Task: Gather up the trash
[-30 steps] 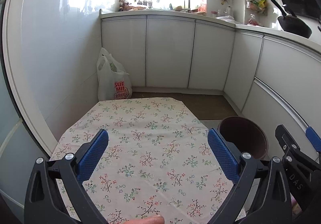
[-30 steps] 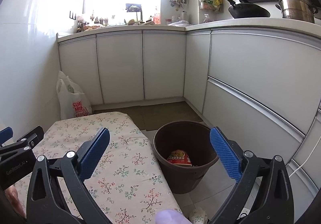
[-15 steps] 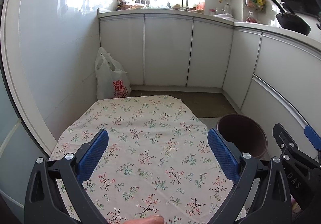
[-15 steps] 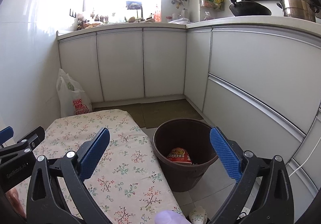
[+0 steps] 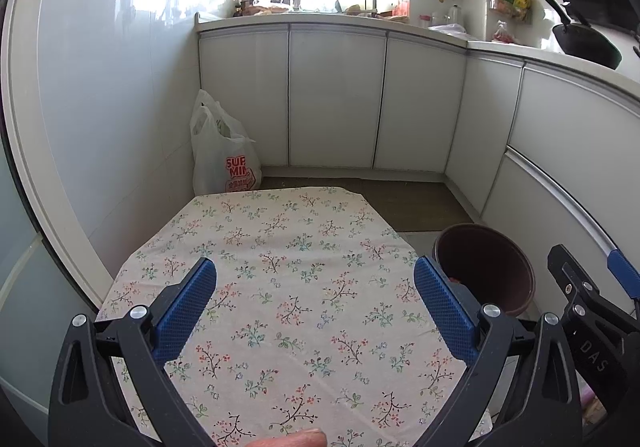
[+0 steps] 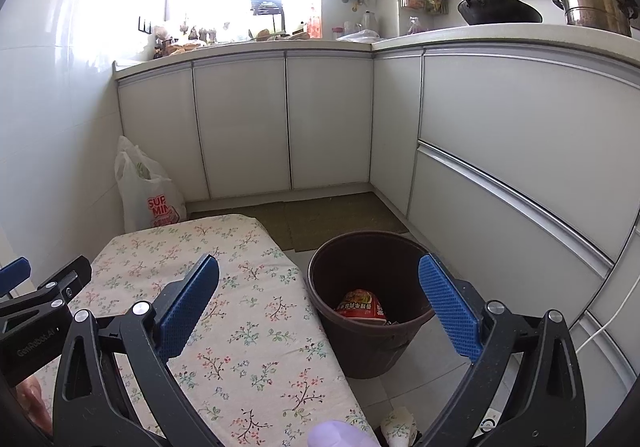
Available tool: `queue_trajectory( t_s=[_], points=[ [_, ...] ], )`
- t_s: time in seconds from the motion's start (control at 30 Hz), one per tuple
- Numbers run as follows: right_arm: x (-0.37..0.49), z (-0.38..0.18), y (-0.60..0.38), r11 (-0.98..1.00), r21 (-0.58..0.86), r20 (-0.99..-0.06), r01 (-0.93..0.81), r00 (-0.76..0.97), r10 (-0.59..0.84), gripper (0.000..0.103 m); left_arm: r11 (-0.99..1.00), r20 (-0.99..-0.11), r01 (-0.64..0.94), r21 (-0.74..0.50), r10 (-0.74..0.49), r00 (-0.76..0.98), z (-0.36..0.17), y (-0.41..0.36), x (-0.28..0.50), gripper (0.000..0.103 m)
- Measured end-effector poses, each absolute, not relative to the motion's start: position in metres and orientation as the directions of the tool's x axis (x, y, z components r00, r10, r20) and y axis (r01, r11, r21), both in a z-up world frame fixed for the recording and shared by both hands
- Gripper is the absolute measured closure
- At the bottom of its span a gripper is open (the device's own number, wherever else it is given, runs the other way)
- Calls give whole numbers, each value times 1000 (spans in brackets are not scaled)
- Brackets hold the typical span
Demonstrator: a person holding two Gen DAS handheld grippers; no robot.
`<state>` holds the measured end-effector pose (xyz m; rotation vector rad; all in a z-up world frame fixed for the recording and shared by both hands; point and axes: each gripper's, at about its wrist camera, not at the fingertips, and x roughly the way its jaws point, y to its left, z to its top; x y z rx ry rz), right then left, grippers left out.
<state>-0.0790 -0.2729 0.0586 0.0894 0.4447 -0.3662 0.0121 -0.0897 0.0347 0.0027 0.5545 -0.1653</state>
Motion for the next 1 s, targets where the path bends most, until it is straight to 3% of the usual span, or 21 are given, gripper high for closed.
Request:
queue_trajectory(
  t_s=[1.0],
  points=[
    [-78,56,-270,933,-8,-449,359,832,-324,7,986,-543,158,-54,-162,824,28,-88,16,7]
  ],
)
